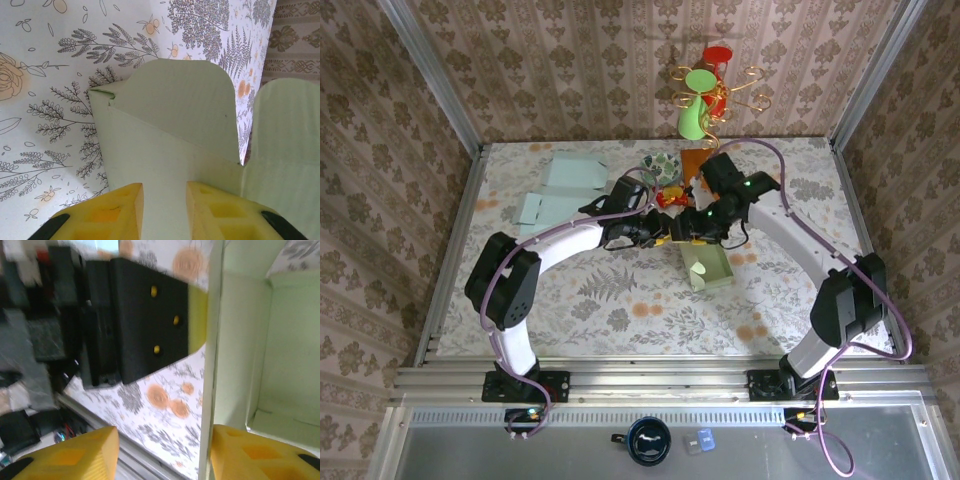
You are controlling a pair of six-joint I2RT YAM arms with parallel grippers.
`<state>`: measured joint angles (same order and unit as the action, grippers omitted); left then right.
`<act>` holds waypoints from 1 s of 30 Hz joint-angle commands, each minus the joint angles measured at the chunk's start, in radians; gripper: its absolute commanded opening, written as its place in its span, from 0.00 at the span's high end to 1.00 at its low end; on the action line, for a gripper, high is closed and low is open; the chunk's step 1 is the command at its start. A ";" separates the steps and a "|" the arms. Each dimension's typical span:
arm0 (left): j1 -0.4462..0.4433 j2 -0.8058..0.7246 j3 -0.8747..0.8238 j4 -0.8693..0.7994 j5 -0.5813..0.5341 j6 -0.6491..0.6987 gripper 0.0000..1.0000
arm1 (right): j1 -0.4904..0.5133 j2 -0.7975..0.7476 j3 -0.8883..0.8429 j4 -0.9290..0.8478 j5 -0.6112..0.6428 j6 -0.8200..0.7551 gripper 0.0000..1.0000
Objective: Fold the paper box
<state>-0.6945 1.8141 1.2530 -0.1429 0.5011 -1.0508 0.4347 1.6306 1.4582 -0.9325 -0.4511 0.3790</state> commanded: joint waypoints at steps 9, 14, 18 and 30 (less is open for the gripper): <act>-0.008 -0.012 0.039 -0.035 -0.009 0.032 0.70 | 0.012 0.009 0.008 0.004 0.066 0.076 0.87; -0.004 -0.054 0.078 -0.138 -0.071 0.099 0.59 | 0.012 -0.053 -0.055 0.148 0.129 0.274 1.00; 0.012 -0.103 0.095 -0.223 -0.128 0.159 0.55 | 0.013 -0.141 -0.144 0.279 0.259 0.541 1.00; 0.035 -0.193 0.113 -0.456 -0.197 0.495 0.57 | 0.084 -0.150 -0.057 0.019 0.765 1.392 1.00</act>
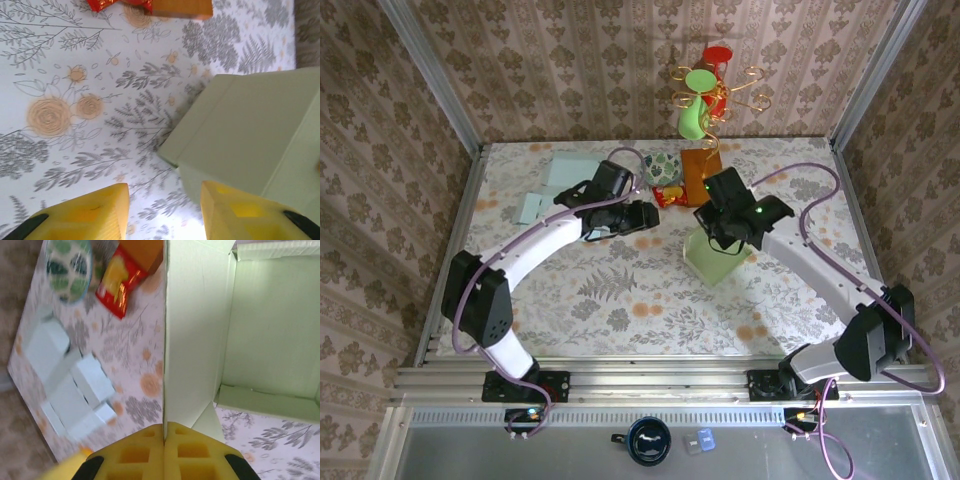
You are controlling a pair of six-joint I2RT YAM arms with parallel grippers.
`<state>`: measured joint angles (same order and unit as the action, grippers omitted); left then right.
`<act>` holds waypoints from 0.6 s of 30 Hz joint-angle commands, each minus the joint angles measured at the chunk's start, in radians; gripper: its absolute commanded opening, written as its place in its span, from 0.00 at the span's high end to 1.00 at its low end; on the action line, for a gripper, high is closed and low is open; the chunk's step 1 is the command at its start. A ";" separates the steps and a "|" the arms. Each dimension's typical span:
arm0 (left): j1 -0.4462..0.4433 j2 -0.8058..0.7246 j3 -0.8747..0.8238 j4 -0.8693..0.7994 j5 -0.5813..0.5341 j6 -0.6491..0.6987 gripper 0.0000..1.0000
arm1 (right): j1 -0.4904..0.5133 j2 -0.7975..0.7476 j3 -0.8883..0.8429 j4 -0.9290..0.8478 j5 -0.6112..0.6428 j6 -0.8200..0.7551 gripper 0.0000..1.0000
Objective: Fold the paper box
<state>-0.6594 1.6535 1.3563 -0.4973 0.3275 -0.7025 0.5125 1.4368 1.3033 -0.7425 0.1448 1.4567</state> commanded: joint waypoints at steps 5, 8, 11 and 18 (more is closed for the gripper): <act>-0.033 -0.051 -0.007 -0.125 -0.033 0.312 0.53 | 0.006 0.163 0.226 -0.325 0.165 0.468 1.00; -0.096 -0.049 -0.002 -0.099 -0.058 0.411 0.48 | 0.006 0.170 0.187 -0.267 0.136 0.538 1.00; -0.146 -0.032 -0.002 -0.060 -0.086 0.452 0.45 | 0.005 0.183 0.200 -0.278 0.132 0.552 1.00; -0.202 0.024 0.010 0.000 -0.161 0.493 0.42 | -0.002 0.195 0.193 -0.273 0.103 0.556 1.00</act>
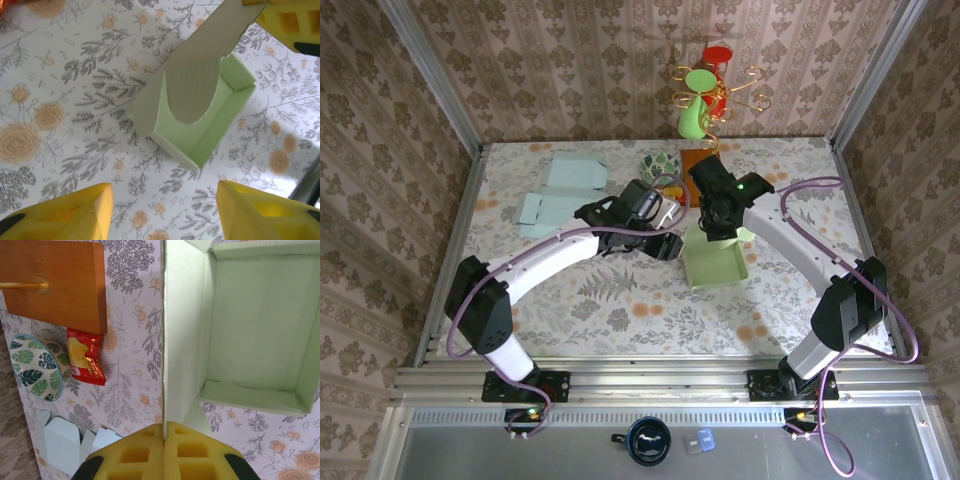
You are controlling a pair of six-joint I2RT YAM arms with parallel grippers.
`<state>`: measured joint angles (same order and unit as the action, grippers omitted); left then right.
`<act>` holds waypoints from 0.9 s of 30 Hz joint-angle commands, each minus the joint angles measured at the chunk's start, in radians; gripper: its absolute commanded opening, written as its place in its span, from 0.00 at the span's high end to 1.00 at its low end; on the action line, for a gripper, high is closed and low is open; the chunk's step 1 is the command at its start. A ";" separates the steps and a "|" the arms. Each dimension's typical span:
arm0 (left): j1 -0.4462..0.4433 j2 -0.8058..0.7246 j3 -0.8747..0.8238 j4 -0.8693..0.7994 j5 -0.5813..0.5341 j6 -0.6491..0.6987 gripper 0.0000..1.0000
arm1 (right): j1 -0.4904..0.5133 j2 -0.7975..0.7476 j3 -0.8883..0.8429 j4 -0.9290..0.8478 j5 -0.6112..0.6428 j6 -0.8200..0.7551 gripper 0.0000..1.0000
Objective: Fold the paper box
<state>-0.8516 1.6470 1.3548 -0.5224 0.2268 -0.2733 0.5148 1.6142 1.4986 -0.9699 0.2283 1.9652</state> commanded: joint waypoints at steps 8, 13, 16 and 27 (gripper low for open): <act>-0.041 0.118 0.093 0.028 -0.107 0.108 0.42 | -0.010 0.016 -0.011 -0.028 -0.002 0.043 1.00; -0.048 0.169 0.140 0.007 -0.139 0.105 0.43 | -0.011 0.012 -0.016 -0.016 -0.012 0.039 1.00; -0.048 0.199 0.168 -0.010 -0.153 0.106 0.49 | -0.013 0.010 -0.015 -0.010 -0.016 0.034 1.00; -0.064 0.232 0.181 -0.021 -0.155 0.103 0.68 | -0.022 0.004 -0.030 0.017 -0.028 0.024 1.00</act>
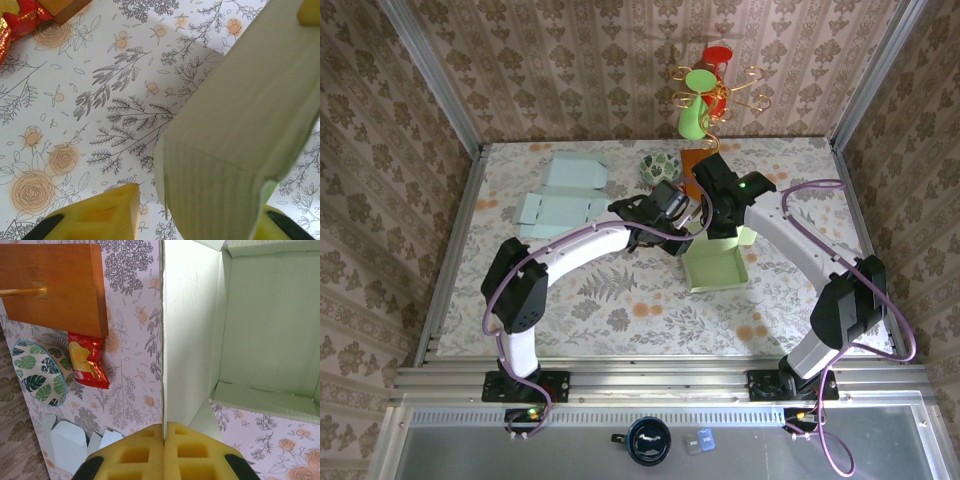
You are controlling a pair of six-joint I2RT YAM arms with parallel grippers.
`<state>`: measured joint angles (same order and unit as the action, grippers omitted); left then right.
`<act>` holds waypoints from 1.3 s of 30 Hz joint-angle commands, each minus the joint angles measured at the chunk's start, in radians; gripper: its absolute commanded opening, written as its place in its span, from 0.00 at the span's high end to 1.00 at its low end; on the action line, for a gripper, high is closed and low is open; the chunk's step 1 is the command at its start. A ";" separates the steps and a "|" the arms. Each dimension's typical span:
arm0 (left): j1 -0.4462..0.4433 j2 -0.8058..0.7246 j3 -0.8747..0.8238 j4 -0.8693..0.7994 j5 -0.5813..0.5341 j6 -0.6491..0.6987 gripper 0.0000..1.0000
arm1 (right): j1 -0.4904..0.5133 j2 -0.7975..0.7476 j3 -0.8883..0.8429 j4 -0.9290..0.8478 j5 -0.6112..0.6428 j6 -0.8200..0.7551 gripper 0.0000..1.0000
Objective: Fold the paper box
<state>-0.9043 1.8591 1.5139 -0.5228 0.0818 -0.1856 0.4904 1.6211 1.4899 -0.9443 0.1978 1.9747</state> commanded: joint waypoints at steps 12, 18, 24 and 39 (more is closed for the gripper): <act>-0.016 0.032 0.015 -0.010 -0.016 0.015 1.00 | -0.001 -0.016 -0.043 0.047 -0.015 -0.019 1.00; -0.007 0.001 -0.012 -0.001 -0.015 0.039 1.00 | -0.026 -0.055 -0.052 0.123 -0.021 -0.204 0.65; 0.033 -0.038 -0.032 -0.022 0.002 0.081 1.00 | -0.074 -0.133 -0.020 0.221 -0.050 -0.588 0.39; 0.259 -0.162 -0.145 -0.109 0.081 0.314 1.00 | -0.295 -0.276 -0.272 0.253 -0.567 -1.690 0.44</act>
<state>-0.6689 1.7348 1.3865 -0.5900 0.1352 0.0532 0.1875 1.3392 1.2598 -0.6109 -0.2459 0.5735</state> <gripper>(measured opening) 0.062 0.559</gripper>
